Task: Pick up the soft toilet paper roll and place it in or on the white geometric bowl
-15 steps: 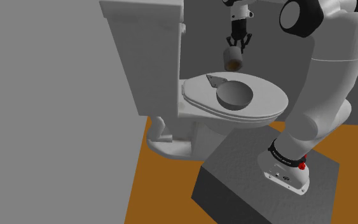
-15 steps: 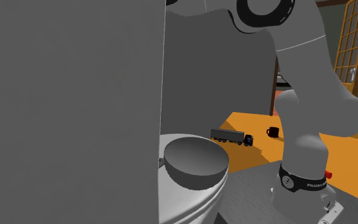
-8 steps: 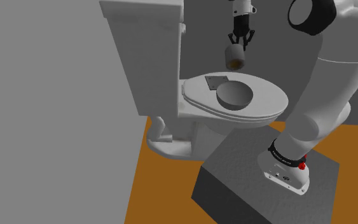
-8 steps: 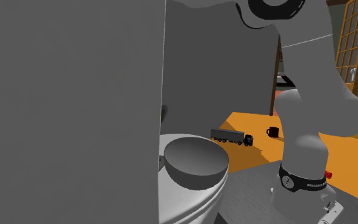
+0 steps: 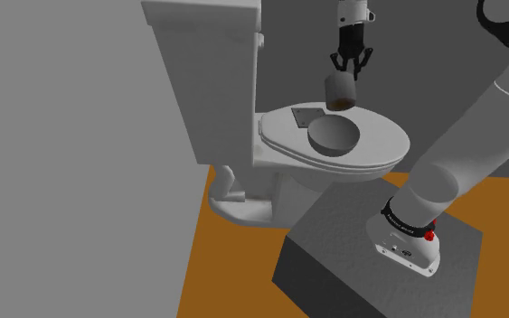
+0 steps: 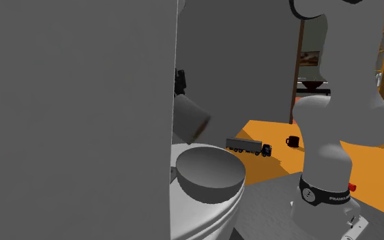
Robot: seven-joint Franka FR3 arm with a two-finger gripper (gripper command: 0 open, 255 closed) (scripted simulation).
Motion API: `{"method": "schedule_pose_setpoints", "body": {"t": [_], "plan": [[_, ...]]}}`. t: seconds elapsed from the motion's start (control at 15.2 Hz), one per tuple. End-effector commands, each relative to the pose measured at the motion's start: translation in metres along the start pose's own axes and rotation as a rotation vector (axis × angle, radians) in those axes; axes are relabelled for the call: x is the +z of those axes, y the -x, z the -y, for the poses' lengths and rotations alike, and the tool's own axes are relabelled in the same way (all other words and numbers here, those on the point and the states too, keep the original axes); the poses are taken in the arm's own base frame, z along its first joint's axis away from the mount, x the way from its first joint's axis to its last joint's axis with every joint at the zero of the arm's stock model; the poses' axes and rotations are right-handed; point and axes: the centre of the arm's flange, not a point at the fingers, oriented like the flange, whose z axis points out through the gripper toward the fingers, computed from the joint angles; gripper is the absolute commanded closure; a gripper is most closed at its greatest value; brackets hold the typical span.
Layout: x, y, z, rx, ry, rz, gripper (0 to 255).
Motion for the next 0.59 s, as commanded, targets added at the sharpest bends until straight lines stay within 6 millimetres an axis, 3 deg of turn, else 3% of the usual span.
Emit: {"method": "schedule_pose_setpoints", "body": {"t": [0.0, 0.13, 0.53], "plan": [[0.01, 0.027, -0.006, 0.0, 0.001, -0.001, 255], [0.016, 0.048, -0.008, 0.0, 0.001, -0.001, 255], [0.045, 0.037, -0.001, 0.0, 0.001, -0.001, 255]]}}
